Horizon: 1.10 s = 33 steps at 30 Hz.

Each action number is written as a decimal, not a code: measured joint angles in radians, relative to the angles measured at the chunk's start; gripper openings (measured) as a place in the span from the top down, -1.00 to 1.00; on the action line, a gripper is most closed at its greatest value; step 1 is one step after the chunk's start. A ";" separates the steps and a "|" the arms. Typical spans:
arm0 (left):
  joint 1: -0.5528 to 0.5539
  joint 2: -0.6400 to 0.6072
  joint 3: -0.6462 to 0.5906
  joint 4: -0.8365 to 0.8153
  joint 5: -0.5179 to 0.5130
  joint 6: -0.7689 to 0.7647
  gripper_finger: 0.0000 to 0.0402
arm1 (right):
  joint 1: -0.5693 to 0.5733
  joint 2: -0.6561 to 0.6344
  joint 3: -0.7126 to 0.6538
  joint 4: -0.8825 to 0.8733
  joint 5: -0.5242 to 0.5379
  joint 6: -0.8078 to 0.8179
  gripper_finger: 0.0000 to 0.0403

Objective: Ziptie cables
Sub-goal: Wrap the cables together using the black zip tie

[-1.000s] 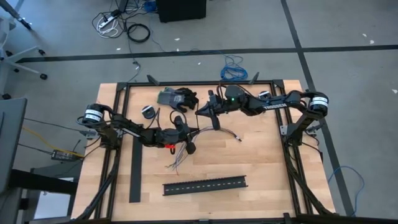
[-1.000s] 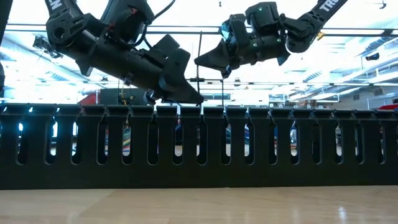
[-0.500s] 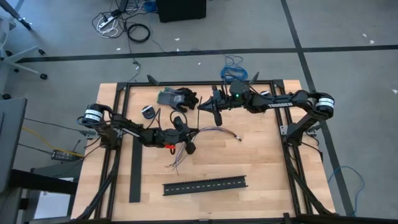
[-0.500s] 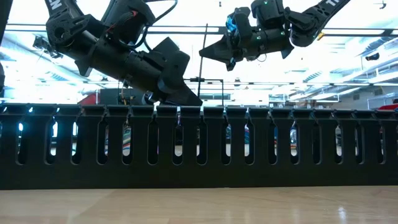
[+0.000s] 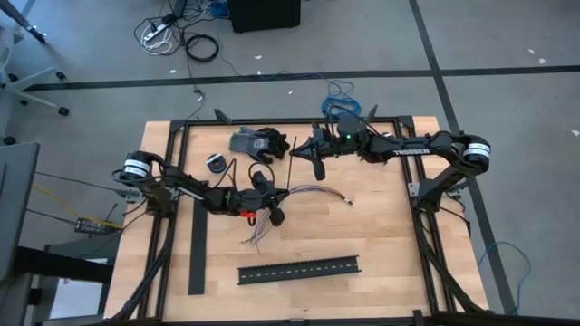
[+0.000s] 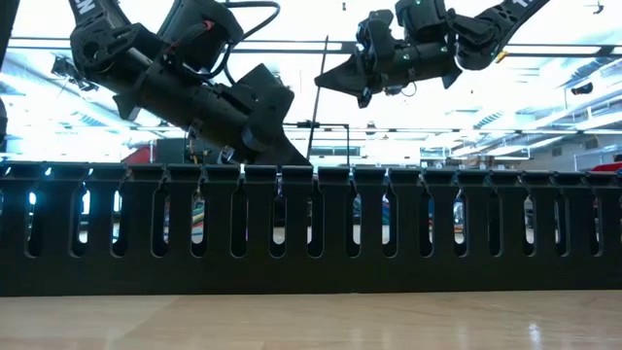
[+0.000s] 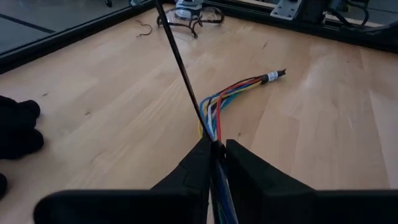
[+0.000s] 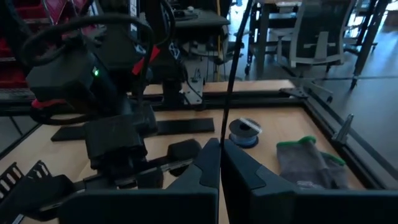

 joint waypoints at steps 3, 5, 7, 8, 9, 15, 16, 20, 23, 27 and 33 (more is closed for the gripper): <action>-0.003 0.000 0.000 -0.003 0.000 -0.001 0.81 | -0.001 -0.010 0.000 -0.013 0.000 -0.005 1.00; -0.007 0.000 0.000 -0.003 0.004 -0.001 0.81 | -0.001 -0.010 0.000 -0.015 0.000 -0.005 1.00; -0.010 0.000 0.000 -0.005 0.011 -0.002 0.81 | -0.001 -0.010 0.000 -0.020 0.000 -0.005 1.00; -0.011 0.000 0.000 -0.007 0.012 -0.003 0.81 | -0.001 -0.010 0.000 -0.020 0.000 -0.005 1.00; -0.013 0.000 0.000 -0.009 0.013 -0.003 0.81 | 0.000 -0.010 0.000 -0.020 0.000 -0.005 1.00; -0.013 0.000 0.000 -0.022 0.014 -0.020 0.81 | 0.000 -0.010 0.000 -0.011 -0.001 0.003 1.00; -0.013 0.000 0.000 -0.027 0.014 -0.021 0.81 | 0.000 -0.010 0.000 -0.009 -0.004 0.002 1.00; -0.013 0.000 0.000 -0.034 0.014 -0.022 0.81 | 0.000 -0.010 0.000 -0.005 -0.005 0.004 1.00; -0.013 0.000 0.000 -0.038 0.016 -0.023 0.81 | 0.000 -0.010 0.000 -0.003 -0.001 0.005 1.00; -0.013 0.000 0.000 -0.049 0.019 -0.025 0.81 | 0.000 -0.010 0.000 0.002 -0.001 0.012 1.00; -0.013 0.000 -0.001 -0.054 0.023 -0.025 0.81 | 0.000 -0.010 0.000 0.016 -0.002 0.013 1.00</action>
